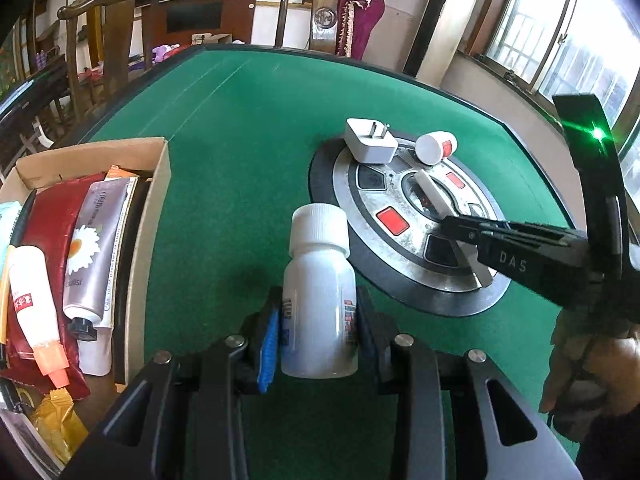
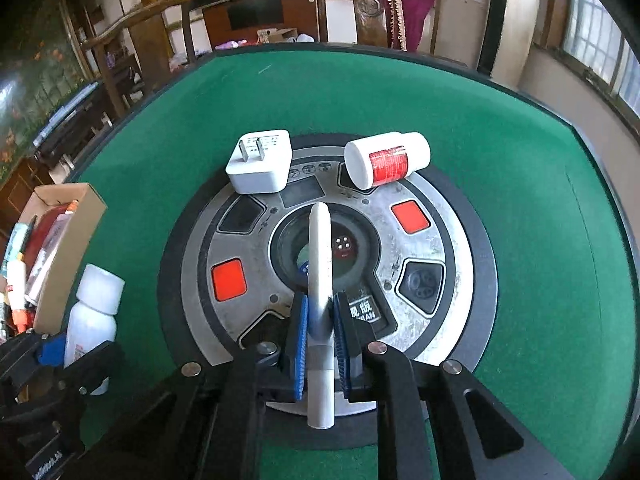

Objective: Organize objects
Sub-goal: 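Lift the white medicine bottle and white stick with both tools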

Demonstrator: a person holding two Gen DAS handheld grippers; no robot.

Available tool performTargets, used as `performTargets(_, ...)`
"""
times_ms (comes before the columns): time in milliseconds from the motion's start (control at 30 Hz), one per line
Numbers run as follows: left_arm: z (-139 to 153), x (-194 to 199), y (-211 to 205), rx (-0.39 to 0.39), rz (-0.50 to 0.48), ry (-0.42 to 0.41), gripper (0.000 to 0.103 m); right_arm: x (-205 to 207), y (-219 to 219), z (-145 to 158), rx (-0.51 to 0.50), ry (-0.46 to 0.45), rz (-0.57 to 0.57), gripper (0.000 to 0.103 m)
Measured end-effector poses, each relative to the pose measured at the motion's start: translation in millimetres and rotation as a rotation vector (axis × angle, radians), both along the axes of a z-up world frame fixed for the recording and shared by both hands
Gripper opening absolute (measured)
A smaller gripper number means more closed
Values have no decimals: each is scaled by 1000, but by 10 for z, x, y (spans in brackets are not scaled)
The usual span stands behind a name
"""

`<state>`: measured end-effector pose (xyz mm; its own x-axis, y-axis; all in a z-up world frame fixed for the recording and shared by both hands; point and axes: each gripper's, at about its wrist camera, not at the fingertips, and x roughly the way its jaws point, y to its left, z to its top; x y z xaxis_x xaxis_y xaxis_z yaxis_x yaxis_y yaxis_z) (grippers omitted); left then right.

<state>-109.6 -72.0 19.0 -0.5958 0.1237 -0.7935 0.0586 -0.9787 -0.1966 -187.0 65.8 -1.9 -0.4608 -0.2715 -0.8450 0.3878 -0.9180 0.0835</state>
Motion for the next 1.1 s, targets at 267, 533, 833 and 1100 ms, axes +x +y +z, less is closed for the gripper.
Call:
performTargets(267,51,26,2,31,-14,31,33,369,273,65,-193,25,-42,13)
performTargets(533,106,49,45,11,-11,61,33,618,273,286,-302,98,-12,13)
performTargets(833,206,125,130,-60,13,133,33,757,76,287,-317,95,59,13)
performTargets(1100,308,230,219,-142,27,212,33,806,60,298,-322,107,74,13)
